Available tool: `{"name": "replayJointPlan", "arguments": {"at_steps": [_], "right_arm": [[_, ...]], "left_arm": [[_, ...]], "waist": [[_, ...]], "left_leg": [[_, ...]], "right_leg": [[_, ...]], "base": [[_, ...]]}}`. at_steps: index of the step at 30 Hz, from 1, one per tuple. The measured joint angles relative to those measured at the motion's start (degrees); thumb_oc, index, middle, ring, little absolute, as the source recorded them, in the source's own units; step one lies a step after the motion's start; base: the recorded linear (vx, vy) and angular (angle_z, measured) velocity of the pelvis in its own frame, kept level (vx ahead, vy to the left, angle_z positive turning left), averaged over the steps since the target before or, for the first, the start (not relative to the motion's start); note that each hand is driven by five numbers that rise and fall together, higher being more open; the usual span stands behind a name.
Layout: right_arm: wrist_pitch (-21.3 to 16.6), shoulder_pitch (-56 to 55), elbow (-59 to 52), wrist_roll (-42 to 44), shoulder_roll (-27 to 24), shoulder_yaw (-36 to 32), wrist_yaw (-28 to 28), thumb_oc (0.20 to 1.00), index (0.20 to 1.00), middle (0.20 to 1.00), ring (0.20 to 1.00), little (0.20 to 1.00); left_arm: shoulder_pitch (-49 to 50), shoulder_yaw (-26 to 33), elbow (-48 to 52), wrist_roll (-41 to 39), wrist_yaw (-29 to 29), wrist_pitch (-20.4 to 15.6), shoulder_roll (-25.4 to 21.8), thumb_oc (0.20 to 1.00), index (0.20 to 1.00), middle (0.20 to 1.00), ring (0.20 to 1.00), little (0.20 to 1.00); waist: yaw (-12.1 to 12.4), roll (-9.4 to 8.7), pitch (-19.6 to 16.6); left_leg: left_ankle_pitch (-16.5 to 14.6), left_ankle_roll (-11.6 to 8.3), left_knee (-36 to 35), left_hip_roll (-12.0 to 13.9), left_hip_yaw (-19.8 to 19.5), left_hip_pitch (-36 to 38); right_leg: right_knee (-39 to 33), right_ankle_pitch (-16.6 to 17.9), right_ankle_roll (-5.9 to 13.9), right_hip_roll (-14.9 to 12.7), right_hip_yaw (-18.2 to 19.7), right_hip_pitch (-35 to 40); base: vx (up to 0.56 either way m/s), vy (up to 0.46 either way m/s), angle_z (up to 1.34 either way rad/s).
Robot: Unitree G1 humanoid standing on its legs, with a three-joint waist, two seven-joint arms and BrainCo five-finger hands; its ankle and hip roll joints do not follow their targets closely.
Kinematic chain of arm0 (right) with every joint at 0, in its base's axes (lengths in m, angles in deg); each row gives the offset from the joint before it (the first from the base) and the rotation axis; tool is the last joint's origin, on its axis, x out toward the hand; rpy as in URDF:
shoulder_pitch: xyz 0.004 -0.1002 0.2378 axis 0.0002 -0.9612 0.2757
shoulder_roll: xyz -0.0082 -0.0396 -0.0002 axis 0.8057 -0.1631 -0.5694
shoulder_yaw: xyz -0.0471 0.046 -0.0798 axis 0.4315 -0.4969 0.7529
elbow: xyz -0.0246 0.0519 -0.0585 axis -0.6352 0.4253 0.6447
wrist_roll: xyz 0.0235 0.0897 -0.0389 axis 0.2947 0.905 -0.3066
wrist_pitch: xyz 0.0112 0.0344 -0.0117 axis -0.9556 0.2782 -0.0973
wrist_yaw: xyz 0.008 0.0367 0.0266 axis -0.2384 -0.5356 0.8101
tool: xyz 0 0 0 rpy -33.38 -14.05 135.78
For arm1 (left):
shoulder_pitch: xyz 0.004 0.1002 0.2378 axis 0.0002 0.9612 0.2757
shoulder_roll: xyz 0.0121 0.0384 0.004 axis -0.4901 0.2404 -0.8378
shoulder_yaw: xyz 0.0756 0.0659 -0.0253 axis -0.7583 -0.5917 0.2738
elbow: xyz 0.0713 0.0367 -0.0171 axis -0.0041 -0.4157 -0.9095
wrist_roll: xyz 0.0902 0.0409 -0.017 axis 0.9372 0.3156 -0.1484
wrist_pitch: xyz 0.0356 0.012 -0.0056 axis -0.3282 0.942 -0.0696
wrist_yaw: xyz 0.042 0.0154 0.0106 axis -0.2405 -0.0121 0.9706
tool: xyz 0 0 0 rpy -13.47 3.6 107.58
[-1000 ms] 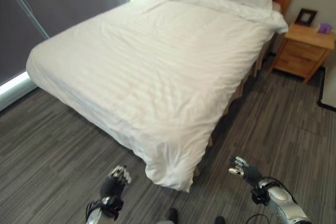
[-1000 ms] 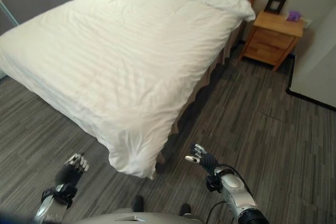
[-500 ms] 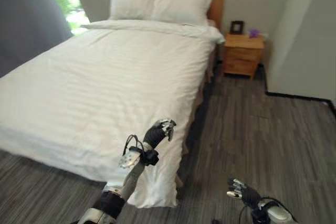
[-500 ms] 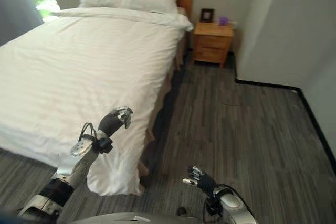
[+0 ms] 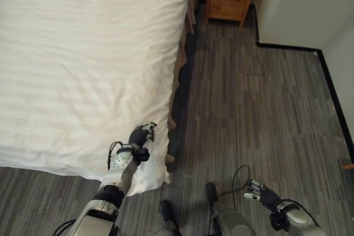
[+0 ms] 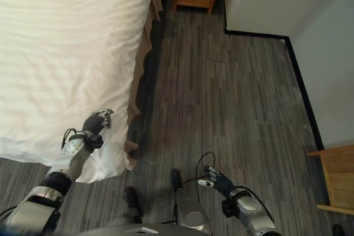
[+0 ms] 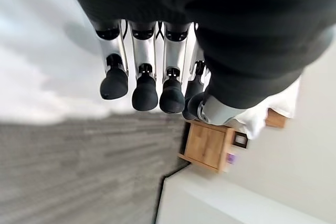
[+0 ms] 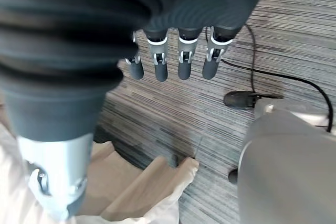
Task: Making the bed.
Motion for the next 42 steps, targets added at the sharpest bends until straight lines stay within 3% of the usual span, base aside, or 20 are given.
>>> {"name": "replayJointPlan", "arguments": {"at_steps": [4, 6, 10, 19, 23, 27, 28, 31, 33, 37, 40, 41, 42], "right_arm": [[0.0, 5.4, 2.0, 0.0, 0.0, 1.9, -0.8, 1.000, 1.000, 1.000, 1.000, 1.000], [-0.6, 8.6, 2.0, 0.0, 0.2, 2.7, -1.1, 1.000, 1.000, 1.000, 1.000, 1.000], [-1.2, 10.2, 2.0, 0.1, 0.6, 3.2, -2.3, 1.000, 1.000, 1.000, 1.000, 1.000], [-1.3, 8.2, 1.7, 0.9, 1.6, 3.7, -2.4, 1.000, 1.000, 1.000, 1.000, 1.000], [-1.3, 6.4, 2.0, 2.0, 1.9, 3.7, -2.3, 1.000, 1.000, 1.000, 1.000, 1.000], [-1.1, 5.5, 2.4, 1.9, 1.9, 3.1, -2.2, 1.000, 1.000, 1.000, 1.000, 1.000], [-1.1, 5.3, 3.4, 1.7, 1.9, 3.1, -2.1, 1.000, 1.000, 1.000, 1.000, 1.000], [-1.0, 5.3, 5.4, 1.4, 2.0, 3.1, -2.1, 1.000, 1.000, 1.000, 1.000, 1.000], [-1.1, 5.2, 9.2, -0.6, 2.4, 3.1, -2.2, 1.000, 1.000, 1.000, 1.000, 1.000], [-0.7, 3.8, 10.2, -3.0, 2.3, 3.4, -2.2, 1.000, 1.000, 1.000, 1.000, 1.000], [-0.6, 2.9, 9.3, -3.1, 2.3, 3.3, -2.0, 1.000, 1.000, 1.000, 1.000, 1.000], [-0.4, 2.6, 9.0, -4.2, 2.3, 3.3, -2.0, 1.000, 1.000, 1.000, 1.000, 1.000], [-0.4, 2.4, 8.6, -4.9, 2.3, 3.2, -2.0, 1.000, 1.000, 1.000, 1.000, 1.000]], "left_arm": [[-4.4, -1.9, -7.8, 2.2, -1.6, -0.5, -0.2, 0.200, 0.200, 0.200, 0.200, 0.200], [-6.6, -1.8, -11.6, 2.9, -1.9, -0.3, 0.8, 0.200, 0.200, 0.200, 0.200, 0.200], [-6.7, -0.9, -17.4, 7.3, -1.4, 1.3, 3.3, 0.200, 0.200, 0.200, 0.200, 0.200], [9.1, 2.8, -22.0, 14.0, -0.6, 3.6, 11.9, 0.200, 0.200, 0.200, 0.200, 0.200], [14.2, 3.2, -22.5, 14.2, 0.3, 4.3, 11.5, 0.200, 0.200, 0.200, 0.200, 0.200], [19.4, -3.1, -9.9, 15.7, -0.4, 4.5, 9.3, 0.200, 0.200, 0.200, 0.200, 0.200], [19.3, -7.4, -3.0, 15.6, -1.9, 4.4, 9.0, 0.200, 0.200, 0.200, 0.200, 0.200], [17.0, -12.6, 5.5, 13.0, -3.7, 4.1, 9.5, 0.200, 0.200, 0.200, 0.200, 0.200], [14.5, -23.0, 20.8, 8.2, -6.0, 4.3, 6.1, 0.200, 0.200, 0.200, 0.200, 0.200], [9.8, -27.0, 33.5, 3.5, -11.4, 3.8, 6.1, 0.200, 0.200, 0.200, 0.200, 0.200], [11.7, -26.2, 35.7, -0.6, -14.5, 4.9, 6.4, 0.200, 0.200, 0.200, 0.200, 0.200], [14.7, -24.7, 34.6, -0.6, -15.2, 5.1, 6.4, 1.000, 1.000, 1.000, 1.000, 1.000], [18.2, -21.6, 34.2, -0.4, -15.0, 5.0, 6.4, 1.000, 1.000, 1.000, 1.000, 1.000]], "waist": [[-0.1, -0.77, 2.0], [-0.2, -1.34, 2.6], [-0.5, -1.55, 3.5], [1.3, -2.69, 5.3], [3.7, -2.65, 5.3], [5.1, -2.04, 5.1], [5.1, -1.09, 4.0], [5.0, 0.33, 2.6], [4.6, 1.96, 0.3], [4.4, 3.95, -3.5], [3.2, 3.78, -5.5], [3.3, 4.43, -7.2], [3.4, 3.89, -7.4]], "left_leg": [[0.1, 0.08, 0.0, -0.2, 0.7, -1.7], [-0.1, -0.13, 0.0, 0.1, 1.7, -2.3], [-0.3, -0.45, 0.0, 0.7, 1.8, -2.2], [-0.8, -1.07, 0.0, 1.2, 0.2, -0.8], [-1.0, -1.38, 0.0, 1.2, -0.3, 0.8], [-0.8, -1.05, 0.0, 1.2, -1.8, 2.5], [-0.8, -1.10, 0.0, 1.0, -2.9, 3.1], [-0.8, -0.85, 0.0, 0.5, -4.1, 4.8], [-1.1, -0.53, 0.0, -0.2, -5.2, 6.4], [-2.2, -0.33, 0.0, -0.4, -5.3, 9.1], [-2.9, -0.37, 0.0, -0.4, -5.4, 11.4], [-3.2, -0.51, 0.0, -0.3, -5.4, 12.5], [-3.4, -0.73, 0.0, -0.1, -5.4, 13.4]], "right_leg": [[0.0, 3.0, -1.17, 0.3, 0.4, -2.4], [0.0, 2.6, -0.68, 0.4, 0.5, -3.4], [0.1, 3.5, -1.53, 1.1, 0.4, -3.5], [0.1, 3.1, -2.22, 1.3, -1.5, -1.3], [0.0, 0.8, -1.53, 1.2, -2.0, 0.7], [0.0, -0.3, -0.94, 1.0, -2.6, 3.2], [0.0, -0.5, -1.16, 0.7, -3.4, 4.4], [0.0, -0.6, -1.42, 0.3, -3.9, 6.7], [0.0, -0.2, -2.41, -0.1, -5.1, 8.9], [0.0, -1.0, -1.93, -0.6, -5.3, 11.9], [0.0, -1.8, -1.82, -0.7, -5.7, 14.4], [0.0, -2.2, -1.77, -0.6, -5.9, 15.5], [0.0, -2.6, -1.73, -0.4, -6.0, 16.3]], "base": [[-0.03, 0.012, -0.11], [0.01, 0.001, -0.21], [0.01, -0.002, -0.06], [0.02, -0.031, 0.07], [0.04, -0.034, 0.15], [0.06, -0.016, 0.19], [0.08, 0.002, 0.33], [0.06, 0.003, 0.28], [0.07, 0.006, 0.24], [0.05, -0.002, 0.03], [0.05, -0.019, 0.01], [0.05, -0.027, -0.01], [0.00, 0.000, 0.00]]}}
